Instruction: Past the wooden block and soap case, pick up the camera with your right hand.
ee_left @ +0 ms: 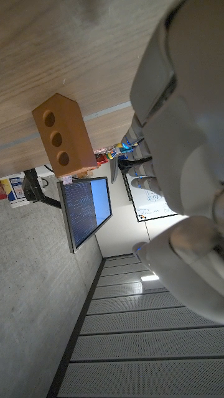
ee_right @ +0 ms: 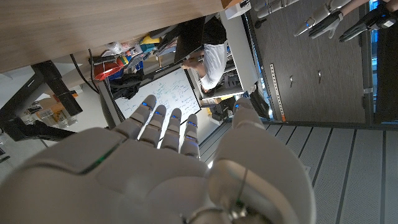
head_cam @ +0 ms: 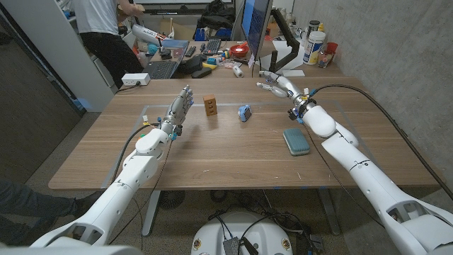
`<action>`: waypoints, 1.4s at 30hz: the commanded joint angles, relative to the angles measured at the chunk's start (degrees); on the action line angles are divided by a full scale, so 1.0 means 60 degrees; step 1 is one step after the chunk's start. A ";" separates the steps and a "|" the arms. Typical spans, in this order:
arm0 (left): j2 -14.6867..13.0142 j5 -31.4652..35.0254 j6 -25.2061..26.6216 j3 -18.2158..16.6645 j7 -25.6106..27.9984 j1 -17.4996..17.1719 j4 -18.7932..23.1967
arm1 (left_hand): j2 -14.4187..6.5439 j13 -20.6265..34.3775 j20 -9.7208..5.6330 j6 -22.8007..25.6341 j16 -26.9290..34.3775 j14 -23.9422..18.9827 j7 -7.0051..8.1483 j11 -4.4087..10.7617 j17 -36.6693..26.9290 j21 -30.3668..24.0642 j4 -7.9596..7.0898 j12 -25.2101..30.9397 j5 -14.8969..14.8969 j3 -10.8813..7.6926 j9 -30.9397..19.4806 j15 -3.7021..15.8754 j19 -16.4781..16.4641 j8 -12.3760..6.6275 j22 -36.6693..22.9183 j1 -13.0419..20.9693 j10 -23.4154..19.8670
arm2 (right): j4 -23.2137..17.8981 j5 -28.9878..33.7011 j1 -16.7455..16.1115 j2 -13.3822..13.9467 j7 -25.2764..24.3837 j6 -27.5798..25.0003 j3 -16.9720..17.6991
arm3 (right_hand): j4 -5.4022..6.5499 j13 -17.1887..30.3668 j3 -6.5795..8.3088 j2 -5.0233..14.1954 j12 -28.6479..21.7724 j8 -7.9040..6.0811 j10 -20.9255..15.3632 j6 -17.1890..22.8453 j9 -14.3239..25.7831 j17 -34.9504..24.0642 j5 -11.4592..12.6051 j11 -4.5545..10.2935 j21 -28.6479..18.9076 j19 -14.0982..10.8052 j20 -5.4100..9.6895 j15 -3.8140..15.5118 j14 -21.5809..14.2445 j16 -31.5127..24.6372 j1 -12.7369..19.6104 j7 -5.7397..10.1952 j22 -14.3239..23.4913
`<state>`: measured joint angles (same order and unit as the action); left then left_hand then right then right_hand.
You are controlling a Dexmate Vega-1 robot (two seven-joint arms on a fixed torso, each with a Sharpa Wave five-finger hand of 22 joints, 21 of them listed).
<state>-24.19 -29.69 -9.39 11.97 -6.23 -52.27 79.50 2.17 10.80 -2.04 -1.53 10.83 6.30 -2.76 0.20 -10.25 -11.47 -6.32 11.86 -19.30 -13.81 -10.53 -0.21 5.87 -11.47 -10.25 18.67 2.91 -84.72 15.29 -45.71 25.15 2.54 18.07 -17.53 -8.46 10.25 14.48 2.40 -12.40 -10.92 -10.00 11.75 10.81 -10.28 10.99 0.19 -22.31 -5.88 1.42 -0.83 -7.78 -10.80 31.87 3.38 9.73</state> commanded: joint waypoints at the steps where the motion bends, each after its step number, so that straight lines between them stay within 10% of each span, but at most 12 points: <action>1: 0.0066 -0.0018 -0.0076 0.0037 -0.0094 0.0097 -0.0229 | -0.0019 0.0016 -0.0184 0.0091 -0.0017 0.0006 -0.0018 -0.0019 -0.0049 -0.0012 -0.0021 -0.0027 -0.0041 0.0055 -0.0015 -0.0056 0.0067 -0.0007 -0.0024 0.0047 0.0065 | -0.0577 0.0609 -0.0111 0.0083 -0.0144 -0.0733 -0.0202 | -0.0030 0.0059 -0.0008 -0.0184 0.0040 0.0010 0.0028 -0.0051 0.0022 -0.0026 0.0036 -0.0046 0.0097 -0.0001 -0.0199 -0.0099 0.0029 0.0015 0.0016 0.0013 0.0054; 18: 0.0033 -0.0001 -0.0060 0.0046 -0.0165 0.0156 -0.0289 | -0.0032 0.0018 -0.0162 0.0114 -0.0019 0.0020 -0.0033 -0.0059 -0.0051 -0.0007 -0.0016 -0.0029 -0.0050 0.0089 -0.0016 -0.0096 0.0086 -0.0004 -0.0024 0.0054 0.0074 | -0.1274 0.1342 -0.0089 0.0307 0.0033 -0.1709 -0.0477 | 0.0008 0.0074 -0.0261 -0.0700 0.0159 0.0049 0.0437 -0.0531 0.0036 -0.0047 0.0172 -0.0080 0.0450 0.0075 -0.1212 -0.0535 0.0415 0.0073 -0.0079 -0.0051 0.0046; 42: -0.0010 -0.0058 -0.0083 0.0038 -0.0348 0.0229 -0.0312 | -0.0059 0.0022 0.0013 0.0129 -0.0011 0.0021 -0.0189 -0.0372 -0.0058 0.0001 -0.0013 -0.0039 -0.0067 0.0167 -0.0019 -0.0383 0.0142 0.0013 -0.0029 0.0056 0.0120 | -0.2335 0.2726 -0.0070 0.0411 0.0414 -0.3300 -0.1030 | 0.0059 0.0077 -0.0416 -0.0963 0.0178 0.0056 0.0720 -0.0935 0.0042 -0.0045 0.0332 -0.0128 0.0656 -0.0092 -0.1542 -0.0599 0.0482 0.0017 -0.0118 -0.0172 0.0055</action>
<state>-24.27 -29.94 -9.67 12.19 -7.91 -51.10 77.84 2.17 10.79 -1.74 -0.82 10.83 6.13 -3.29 -1.76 -10.25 -11.47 -6.46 11.64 -19.30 -13.00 -10.52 -2.09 6.19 -11.47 -10.24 18.67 3.44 -96.74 28.67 -46.30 27.59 3.91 1.93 -22.45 -8.06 10.54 12.34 -2.66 -11.31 -10.41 -5.91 6.53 10.79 -10.26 12.56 -0.41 -18.62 -6.41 -7.31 -4.39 -4.63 -10.36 30.89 2.45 9.73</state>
